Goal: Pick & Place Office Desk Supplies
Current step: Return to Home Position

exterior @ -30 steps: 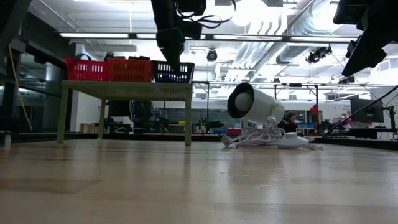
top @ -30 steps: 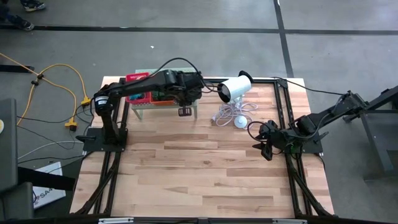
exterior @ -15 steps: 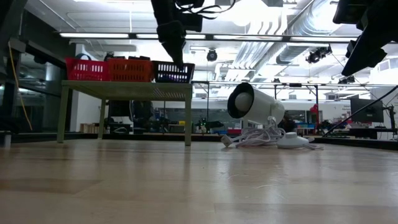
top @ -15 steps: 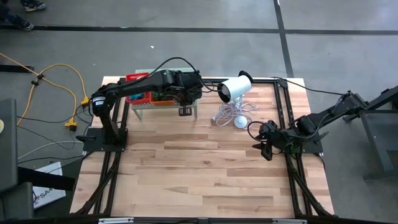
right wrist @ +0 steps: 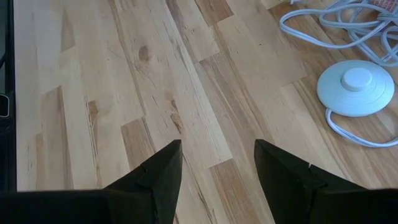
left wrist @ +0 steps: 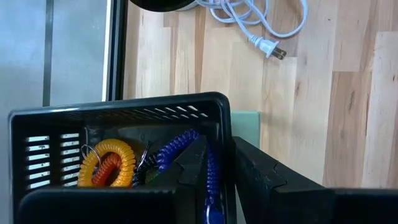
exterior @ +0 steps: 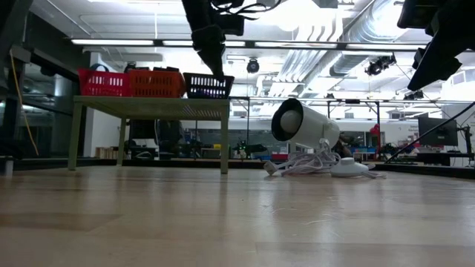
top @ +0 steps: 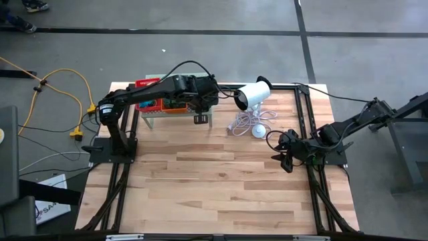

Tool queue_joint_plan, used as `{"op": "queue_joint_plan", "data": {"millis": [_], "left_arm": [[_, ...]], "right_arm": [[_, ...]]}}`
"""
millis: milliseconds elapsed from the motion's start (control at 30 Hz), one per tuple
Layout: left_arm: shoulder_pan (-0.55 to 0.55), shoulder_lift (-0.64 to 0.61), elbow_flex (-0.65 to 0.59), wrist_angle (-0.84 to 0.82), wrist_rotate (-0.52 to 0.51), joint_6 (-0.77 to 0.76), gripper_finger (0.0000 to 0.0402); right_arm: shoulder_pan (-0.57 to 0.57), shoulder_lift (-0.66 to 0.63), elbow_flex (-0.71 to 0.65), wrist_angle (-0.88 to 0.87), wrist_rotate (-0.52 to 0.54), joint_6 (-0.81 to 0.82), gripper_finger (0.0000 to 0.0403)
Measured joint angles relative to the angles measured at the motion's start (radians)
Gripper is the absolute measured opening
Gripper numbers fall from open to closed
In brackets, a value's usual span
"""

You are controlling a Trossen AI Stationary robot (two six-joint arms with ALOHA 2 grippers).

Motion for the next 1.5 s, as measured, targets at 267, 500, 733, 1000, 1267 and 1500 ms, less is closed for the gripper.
{"op": "queue_joint_plan", "data": {"millis": [267, 500, 733, 1000, 1267, 1500], "left_arm": [[-0.017, 0.001, 0.0, -0.013, -0.007, -0.009, 0.0066], [-0.044, -0.027, 0.001, -0.018, -0.067, -0.01, 0.0066], [-0.052, -0.062, 0.001, -0.023, -0.073, -0.011, 0.0066], [-0.104, -0.065, 0.001, -0.023, -0.073, -0.019, 0.0065], [-0.263, -0.065, 0.001, -0.012, -0.071, -0.045, 0.0065], [-0.358, -0.065, 0.001, 0.015, -0.096, -0.068, 0.0065]], "right_arm": [[0.0, 0.0, 0.0, 0.0, 0.0, 0.0, 0.0188], [0.0, 0.0, 0.0, 0.0, 0.0, 0.0, 0.0188], [0.0, 0.0, 0.0, 0.009, 0.0, 0.0, 0.0188], [0.0, 0.0, 0.0, 0.018, 0.0, 0.0, 0.0188], [0.0, 0.0, 0.0, 0.023, 0.0, 0.0, 0.0188], [0.0, 0.0, 0.0, 0.023, 0.0, 0.0, 0.0188]]}}
